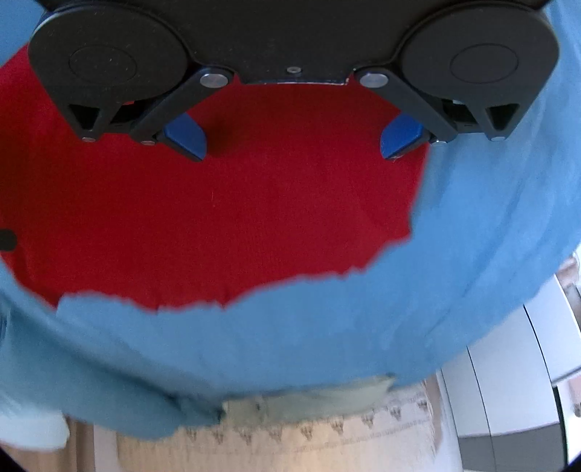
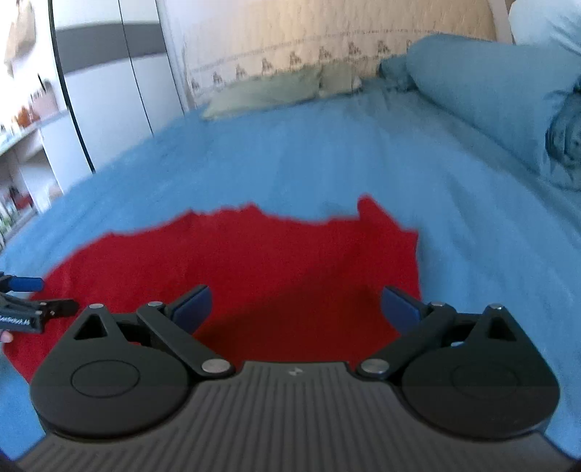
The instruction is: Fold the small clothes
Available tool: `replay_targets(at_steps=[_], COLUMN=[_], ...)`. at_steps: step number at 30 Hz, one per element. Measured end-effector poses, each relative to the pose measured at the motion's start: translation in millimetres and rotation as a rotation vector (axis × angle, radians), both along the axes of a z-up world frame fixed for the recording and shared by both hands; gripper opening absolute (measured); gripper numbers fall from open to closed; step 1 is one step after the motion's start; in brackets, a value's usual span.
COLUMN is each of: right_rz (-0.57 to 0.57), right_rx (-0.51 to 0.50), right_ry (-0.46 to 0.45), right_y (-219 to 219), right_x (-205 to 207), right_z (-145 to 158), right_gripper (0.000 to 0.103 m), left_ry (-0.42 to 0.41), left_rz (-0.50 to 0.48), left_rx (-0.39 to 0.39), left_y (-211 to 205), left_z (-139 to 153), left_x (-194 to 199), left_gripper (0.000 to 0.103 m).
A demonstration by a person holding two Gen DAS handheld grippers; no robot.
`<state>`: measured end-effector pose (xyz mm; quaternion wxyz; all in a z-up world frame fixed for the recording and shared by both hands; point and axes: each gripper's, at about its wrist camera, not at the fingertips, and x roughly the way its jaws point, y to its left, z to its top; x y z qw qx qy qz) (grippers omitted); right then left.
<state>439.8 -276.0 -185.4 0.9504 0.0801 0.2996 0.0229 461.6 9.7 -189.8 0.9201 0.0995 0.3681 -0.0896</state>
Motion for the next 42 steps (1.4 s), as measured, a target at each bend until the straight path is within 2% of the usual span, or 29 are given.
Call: replay_targets(at_steps=[2, 5, 10, 12, 14, 18, 21, 24, 29, 31, 35, 39, 42], right_rz=[-0.01, -0.02, -0.014, -0.03, -0.043, -0.08, -0.106, -0.133, -0.181, -0.19, -0.251, -0.305, -0.375], right_rx=[-0.004, -0.039, -0.068, -0.083, -0.09, -0.089, -0.036, 0.028, 0.108, 0.135, 0.214, 0.271, 0.335], right_ry=[0.058, 0.07, 0.101, 0.099, 0.055, 0.017, 0.047, 0.087, 0.165, 0.164, 0.149, 0.101, 0.086], right_y=[2, 5, 3, 5, 6, 1, -7, -14, -16, -17, -23, -31, -44], right_x=[5, 2, 7, 1, -17, -69, -108, -134, -154, -153, -146, -137, -128], right_z=[-13, -22, -23, -8, 17, 63, 77, 67, 23, 7, -16, -20, -23], right_gripper=[0.103, 0.103, 0.103, 0.103, 0.103, 0.103, 0.103, 0.103, 0.1, 0.093, 0.089, 0.087, 0.082], left_ry=[-0.014, 0.017, 0.065, 0.065, 0.04, -0.006, -0.001, 0.033, 0.062, 0.069, 0.076, 0.069, 0.065], left_rz=[0.002, 0.006, 0.02, 0.053, 0.06, 0.013, -0.052, -0.098, -0.117, -0.117, -0.115, -0.103, -0.089], left_rx=[-0.022, -0.051, -0.027, -0.026, -0.056, -0.077, -0.125, -0.155, -0.104, -0.115, -0.126, -0.127, -0.146], left_y=[5, 8, 5, 3, 2, -14, -34, -58, -88, -90, -92, -91, -89], left_z=[-3, -3, 5, 15, 32, 64, 72, 65, 42, 37, 33, 31, 32], left_x=[-4, -2, 5, 1, -13, -45, -68, -81, -87, -88, -86, -84, -79], left_gripper=[0.103, 0.103, 0.103, 0.103, 0.103, 0.103, 0.103, 0.103, 0.103, 0.103, 0.103, 0.103, 0.103])
